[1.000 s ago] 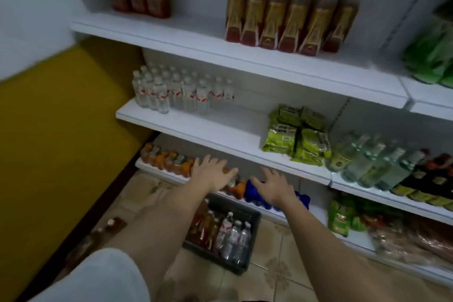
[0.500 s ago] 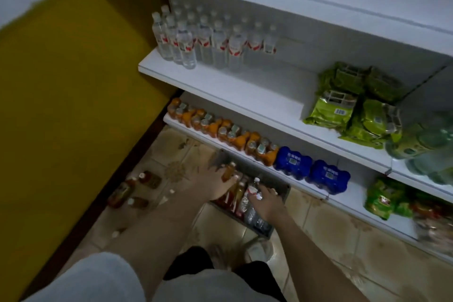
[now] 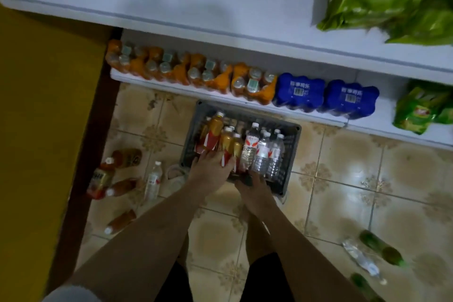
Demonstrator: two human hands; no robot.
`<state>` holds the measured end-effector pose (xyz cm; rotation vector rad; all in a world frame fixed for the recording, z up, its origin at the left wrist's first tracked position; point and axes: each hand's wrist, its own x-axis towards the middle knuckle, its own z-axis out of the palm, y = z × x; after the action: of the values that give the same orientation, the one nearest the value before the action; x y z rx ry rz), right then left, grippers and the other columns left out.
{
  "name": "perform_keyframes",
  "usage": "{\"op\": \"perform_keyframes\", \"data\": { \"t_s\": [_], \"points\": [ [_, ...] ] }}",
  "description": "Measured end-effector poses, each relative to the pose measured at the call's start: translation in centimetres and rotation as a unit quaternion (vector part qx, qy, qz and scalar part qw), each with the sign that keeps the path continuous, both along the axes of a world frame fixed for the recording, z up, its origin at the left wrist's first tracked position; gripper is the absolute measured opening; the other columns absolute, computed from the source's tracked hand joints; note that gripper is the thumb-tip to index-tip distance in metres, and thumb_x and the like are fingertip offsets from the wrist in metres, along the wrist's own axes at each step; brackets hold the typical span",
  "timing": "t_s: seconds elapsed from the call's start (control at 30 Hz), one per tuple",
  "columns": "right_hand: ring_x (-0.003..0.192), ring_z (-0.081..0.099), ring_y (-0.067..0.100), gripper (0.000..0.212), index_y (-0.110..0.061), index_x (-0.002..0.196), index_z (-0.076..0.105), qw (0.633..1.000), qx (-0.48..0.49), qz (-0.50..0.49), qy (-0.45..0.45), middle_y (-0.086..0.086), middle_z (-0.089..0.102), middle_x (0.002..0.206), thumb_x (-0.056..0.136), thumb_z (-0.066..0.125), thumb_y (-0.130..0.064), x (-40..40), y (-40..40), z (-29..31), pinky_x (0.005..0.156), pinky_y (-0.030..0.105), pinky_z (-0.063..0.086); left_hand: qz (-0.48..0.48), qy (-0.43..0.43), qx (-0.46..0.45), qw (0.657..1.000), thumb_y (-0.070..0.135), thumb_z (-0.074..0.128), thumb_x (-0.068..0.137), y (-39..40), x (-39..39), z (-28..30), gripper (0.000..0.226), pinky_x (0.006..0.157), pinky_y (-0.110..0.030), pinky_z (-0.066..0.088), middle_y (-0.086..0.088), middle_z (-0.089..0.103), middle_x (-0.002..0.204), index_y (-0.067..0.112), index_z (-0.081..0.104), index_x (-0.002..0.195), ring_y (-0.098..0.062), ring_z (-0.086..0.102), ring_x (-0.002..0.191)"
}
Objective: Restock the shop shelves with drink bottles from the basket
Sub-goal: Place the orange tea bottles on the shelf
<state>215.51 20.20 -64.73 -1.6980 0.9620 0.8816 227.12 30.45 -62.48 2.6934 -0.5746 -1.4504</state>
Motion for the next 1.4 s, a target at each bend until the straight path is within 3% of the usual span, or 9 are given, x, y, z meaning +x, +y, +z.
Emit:
{"op": "perform_keyframes", "data": {
  "t_s": [0.3, 0.57, 0.7, 0.77, 0.93, 1.03, 1.1, 1.2, 1.4],
  "points": [
    [0.124, 0.052, 0.035, 0.107, -0.018, 0.147, 0.029, 0.988, -0.020, -0.151, 0.001, 0.013, 0.049, 0.139, 0.063, 0.055, -0.080, 6.9, 5.5, -22.3, 0.100, 0.053, 0.048, 0.054, -0.038, -0.065, 0.996, 0.071, 0.022, 0.088, 7.4, 3.7, -22.4, 0.061, 0.093, -0.046, 0.052, -0.002, 0.062, 0.125, 0.035, 0.051, 0.127, -0.027, 0.060, 0.112],
    [0.137, 0.035, 0.039, 0.092, -0.007, 0.142, 0.024, 0.984, -0.137, -0.098, 0.053, 0.020, 0.034, 0.145, 0.079, 0.076, -0.048, 10.7, 8.7, -31.9, 0.109, 0.049, 0.038, 0.120, -0.028, -0.194, 0.973, 0.032, 0.050, 0.101, 10.3, 2.6, -28.8, 0.017, 0.081, -0.033, 0.050, 0.003, 0.063, 0.103, 0.022, 0.060, 0.110, -0.015, 0.060, 0.095],
    [0.131, 0.044, 0.036, 0.104, -0.008, 0.143, 0.025, 0.987, -0.091, -0.107, 0.074, 0.016, 0.041, 0.139, 0.069, 0.081, -0.055, 11.8, 7.9, -32.1, 0.101, 0.047, 0.047, 0.150, -0.008, -0.218, 0.964, 0.029, 0.053, 0.100, 10.8, 3.2, -29.2, 0.017, 0.083, -0.029, 0.048, 0.004, 0.065, 0.106, 0.021, 0.061, 0.113, -0.013, 0.059, 0.100],
    [0.119, 0.056, 0.035, 0.107, -0.016, 0.141, 0.033, 0.976, 0.004, -0.203, 0.083, 0.011, 0.052, 0.131, 0.058, 0.085, -0.058, 12.0, 6.9, -30.9, 0.076, 0.047, 0.061, 0.188, 0.007, -0.209, 0.960, 0.029, 0.055, 0.100, 10.8, 3.4, -28.6, 0.020, 0.081, -0.026, 0.048, 0.006, 0.065, 0.107, 0.019, 0.061, 0.118, -0.010, 0.060, 0.098],
    [0.082, 0.072, 0.026, 0.039, -0.027, 0.103, 0.053, 0.964, 0.103, -0.242, 0.035, 0.009, 0.069, 0.100, 0.077, 0.081, -0.038, 10.3, 6.3, -25.9, 0.056, 0.046, 0.062, 0.376, 0.091, -0.161, 0.908, 0.043, 0.055, 0.099, 9.2, 4.8, -26.2, 0.032, 0.090, -0.037, 0.053, 0.008, 0.064, 0.102, 0.021, 0.055, 0.124, -0.019, 0.064, 0.102],
    [0.071, 0.073, 0.017, 0.032, -0.027, 0.099, 0.054, 0.968, 0.134, -0.209, -0.034, 0.004, 0.070, 0.088, 0.081, 0.080, -0.024, 9.3, 6.4, -23.7, 0.052, 0.034, 0.060, 0.496, 0.175, -0.158, 0.836, 0.049, 0.057, 0.096, 7.4, 6.0, -24.3, 0.044, 0.081, -0.032, 0.051, 0.000, 0.065, 0.119, 0.021, 0.057, 0.130, -0.019, 0.064, 0.105],
    [0.074, 0.071, 0.002, 0.040, -0.027, 0.105, 0.053, 0.969, 0.163, -0.170, -0.080, -0.001, 0.068, 0.091, 0.078, 0.082, -0.018, 9.1, 6.9, -23.0, 0.058, 0.020, 0.057, 0.531, 0.237, -0.176, 0.794, 0.049, 0.060, 0.094, 6.4, 6.6, -23.2, 0.041, 0.070, -0.028, 0.050, 0.000, 0.069, 0.115, 0.024, 0.058, 0.126, -0.013, 0.066, 0.097],
    [0.105, 0.069, 0.012, 0.076, -0.026, 0.131, 0.046, 0.965, 0.215, -0.132, -0.076, 0.001, 0.067, 0.117, 0.069, 0.083, -0.051, 9.0, 8.0, -22.5, 0.087, 0.040, 0.059, 0.551, 0.220, -0.191, 0.782, 0.045, 0.075, 0.084, 6.2, 6.8, -23.0, 0.051, 0.073, -0.032, 0.053, 0.001, 0.068, 0.110, 0.027, 0.055, 0.127, -0.015, 0.068, 0.095],
    [0.106, 0.066, 0.017, 0.045, -0.034, 0.112, 0.061, 0.969, 0.106, -0.199, -0.105, -0.002, 0.069, 0.113, 0.095, 0.036, -0.067, 11.3, 7.2, -23.2, 0.092, 0.041, 0.052, 0.514, 0.119, -0.175, 0.831, 0.043, 0.078, 0.081, 8.4, 7.1, -23.9, 0.059, 0.085, -0.040, 0.055, -0.001, 0.067, 0.110, 0.026, 0.049, 0.130, -0.021, 0.068, 0.095]
  ]
}}
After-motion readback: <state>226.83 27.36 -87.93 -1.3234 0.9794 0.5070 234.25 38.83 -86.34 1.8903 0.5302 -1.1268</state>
